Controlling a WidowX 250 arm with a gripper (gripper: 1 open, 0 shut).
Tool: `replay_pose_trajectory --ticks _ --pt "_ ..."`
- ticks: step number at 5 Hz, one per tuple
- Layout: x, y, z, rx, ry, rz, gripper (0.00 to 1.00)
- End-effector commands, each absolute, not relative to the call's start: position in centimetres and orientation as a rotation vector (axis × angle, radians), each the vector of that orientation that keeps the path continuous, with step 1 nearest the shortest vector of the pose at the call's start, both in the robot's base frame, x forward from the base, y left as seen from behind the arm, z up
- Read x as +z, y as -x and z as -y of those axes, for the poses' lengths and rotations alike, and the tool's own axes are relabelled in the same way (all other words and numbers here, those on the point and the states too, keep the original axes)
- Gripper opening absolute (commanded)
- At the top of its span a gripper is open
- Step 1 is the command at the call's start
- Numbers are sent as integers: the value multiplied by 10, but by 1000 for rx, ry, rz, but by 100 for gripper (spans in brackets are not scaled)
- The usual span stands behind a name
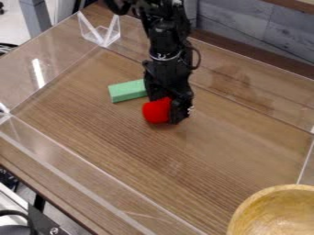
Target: Move the red fruit to the right
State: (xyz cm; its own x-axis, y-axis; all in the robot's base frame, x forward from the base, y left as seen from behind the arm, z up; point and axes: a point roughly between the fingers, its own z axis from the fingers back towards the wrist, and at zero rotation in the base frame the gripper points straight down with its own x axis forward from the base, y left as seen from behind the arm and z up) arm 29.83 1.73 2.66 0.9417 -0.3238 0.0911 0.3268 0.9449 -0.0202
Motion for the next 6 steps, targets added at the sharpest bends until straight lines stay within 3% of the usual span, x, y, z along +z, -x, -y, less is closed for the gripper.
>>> replay_pose_trajectory --ticks 1,2,3,6 --pt "24 -293 -4 -331 32 89 0" --pt "21 -284 12 -298 42 93 0" --pt "19 -288 23 -257 63 94 100" --pt "18 -288 18 -195 60 99 100"
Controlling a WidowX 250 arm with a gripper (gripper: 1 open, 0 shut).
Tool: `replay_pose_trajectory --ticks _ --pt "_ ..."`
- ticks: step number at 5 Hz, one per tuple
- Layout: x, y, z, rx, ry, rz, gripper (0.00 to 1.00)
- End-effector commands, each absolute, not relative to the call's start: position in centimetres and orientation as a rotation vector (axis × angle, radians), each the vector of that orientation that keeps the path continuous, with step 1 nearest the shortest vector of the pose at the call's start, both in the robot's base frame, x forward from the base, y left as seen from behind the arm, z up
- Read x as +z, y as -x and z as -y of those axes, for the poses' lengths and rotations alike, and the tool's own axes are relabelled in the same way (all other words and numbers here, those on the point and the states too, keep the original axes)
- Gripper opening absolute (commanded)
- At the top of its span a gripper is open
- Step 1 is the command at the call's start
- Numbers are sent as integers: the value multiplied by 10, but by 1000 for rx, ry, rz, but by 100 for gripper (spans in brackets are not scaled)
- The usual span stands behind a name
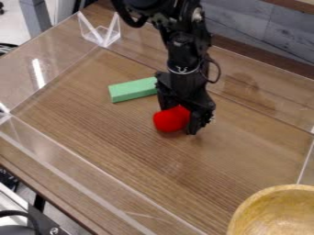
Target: Move the red fruit to the right
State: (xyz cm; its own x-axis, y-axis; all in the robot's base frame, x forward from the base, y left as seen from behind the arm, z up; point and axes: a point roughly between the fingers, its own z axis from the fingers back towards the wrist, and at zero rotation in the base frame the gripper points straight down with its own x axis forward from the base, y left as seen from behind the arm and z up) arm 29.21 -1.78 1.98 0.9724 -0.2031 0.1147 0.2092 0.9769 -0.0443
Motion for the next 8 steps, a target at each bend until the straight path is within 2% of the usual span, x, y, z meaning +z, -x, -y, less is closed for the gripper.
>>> replay_pose_trajectory --ticks 1,2,3,5,7,8 --pt "18 -284 20 -145 51 100 100" --pt "17 -280 23 -100 43 98 100" --pt "17 -280 28 -81 47 103 0" --pt "56 -308 21 0 61 156 0" --pt "105 -358 35 -21 89 222 0" --pt "84 -377 38 -60 78 198 0"
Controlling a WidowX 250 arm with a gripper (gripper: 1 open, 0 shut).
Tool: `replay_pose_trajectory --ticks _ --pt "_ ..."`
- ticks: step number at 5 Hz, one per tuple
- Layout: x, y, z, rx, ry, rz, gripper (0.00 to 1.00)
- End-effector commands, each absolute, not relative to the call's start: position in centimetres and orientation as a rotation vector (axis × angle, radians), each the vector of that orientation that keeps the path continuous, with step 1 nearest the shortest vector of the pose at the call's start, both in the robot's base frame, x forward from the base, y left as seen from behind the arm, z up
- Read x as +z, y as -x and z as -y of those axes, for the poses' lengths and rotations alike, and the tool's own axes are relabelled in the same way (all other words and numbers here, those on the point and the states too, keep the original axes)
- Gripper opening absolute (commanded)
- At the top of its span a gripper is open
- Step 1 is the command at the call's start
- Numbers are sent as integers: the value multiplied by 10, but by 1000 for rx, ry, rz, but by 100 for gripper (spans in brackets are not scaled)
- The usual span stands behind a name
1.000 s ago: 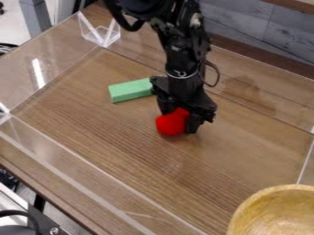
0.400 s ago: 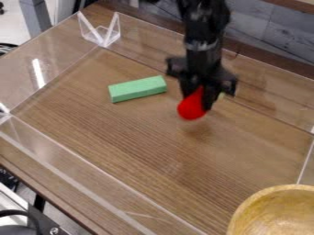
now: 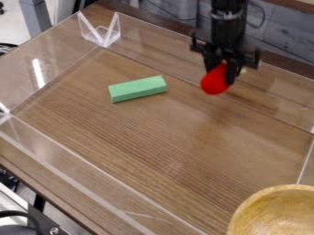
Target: Move the red fruit to the right
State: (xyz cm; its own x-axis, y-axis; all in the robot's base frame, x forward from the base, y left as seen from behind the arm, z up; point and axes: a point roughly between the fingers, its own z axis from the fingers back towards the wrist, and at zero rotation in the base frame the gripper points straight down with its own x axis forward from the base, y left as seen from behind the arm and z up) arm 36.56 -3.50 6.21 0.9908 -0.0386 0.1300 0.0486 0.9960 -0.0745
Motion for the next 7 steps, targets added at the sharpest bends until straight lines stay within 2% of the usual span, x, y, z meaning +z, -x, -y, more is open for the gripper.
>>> replay_pose_trajectory --ticks 1,3,6,7 --pt "66 -379 38 -86 71 181 0" --pt "61 -374 13 -30 56 180 0" --pt "96 -377 10 -37 74 229 0" --pt "96 -378 3 -37 69 227 0"
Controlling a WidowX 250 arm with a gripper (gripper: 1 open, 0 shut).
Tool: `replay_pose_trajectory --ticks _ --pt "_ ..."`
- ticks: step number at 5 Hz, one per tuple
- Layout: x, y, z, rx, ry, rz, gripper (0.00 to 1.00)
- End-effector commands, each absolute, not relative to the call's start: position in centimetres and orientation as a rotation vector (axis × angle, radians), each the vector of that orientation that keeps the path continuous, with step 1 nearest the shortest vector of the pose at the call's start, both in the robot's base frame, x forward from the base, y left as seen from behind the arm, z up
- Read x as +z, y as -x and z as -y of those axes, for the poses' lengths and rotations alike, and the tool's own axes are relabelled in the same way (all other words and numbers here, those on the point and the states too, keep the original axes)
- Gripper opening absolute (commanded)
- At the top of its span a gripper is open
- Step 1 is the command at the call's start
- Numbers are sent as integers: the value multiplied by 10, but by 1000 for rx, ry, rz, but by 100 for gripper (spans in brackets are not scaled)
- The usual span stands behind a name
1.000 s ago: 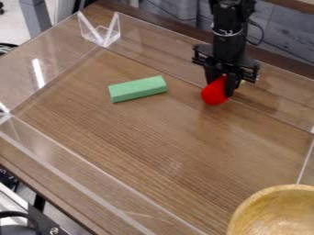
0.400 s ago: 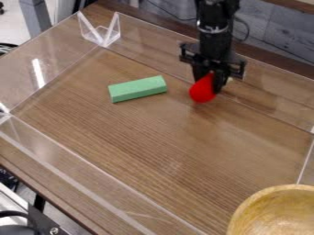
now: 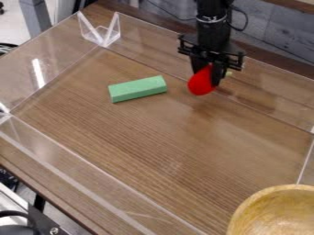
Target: Move the red fruit to the right
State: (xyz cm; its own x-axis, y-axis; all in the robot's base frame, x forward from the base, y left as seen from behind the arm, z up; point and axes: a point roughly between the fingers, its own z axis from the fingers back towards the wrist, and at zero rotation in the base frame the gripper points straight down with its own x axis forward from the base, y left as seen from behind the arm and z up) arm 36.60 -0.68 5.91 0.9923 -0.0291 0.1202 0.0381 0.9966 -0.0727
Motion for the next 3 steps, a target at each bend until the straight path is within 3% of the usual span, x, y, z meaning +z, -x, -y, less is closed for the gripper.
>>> replay_pose_trajectory --ticks 1,2,3 --pt "84 -380 3 -54 65 221 0" --pt "72 -377 5 -75 62 215 0" --pt "72 -373 14 -86 59 208 0"
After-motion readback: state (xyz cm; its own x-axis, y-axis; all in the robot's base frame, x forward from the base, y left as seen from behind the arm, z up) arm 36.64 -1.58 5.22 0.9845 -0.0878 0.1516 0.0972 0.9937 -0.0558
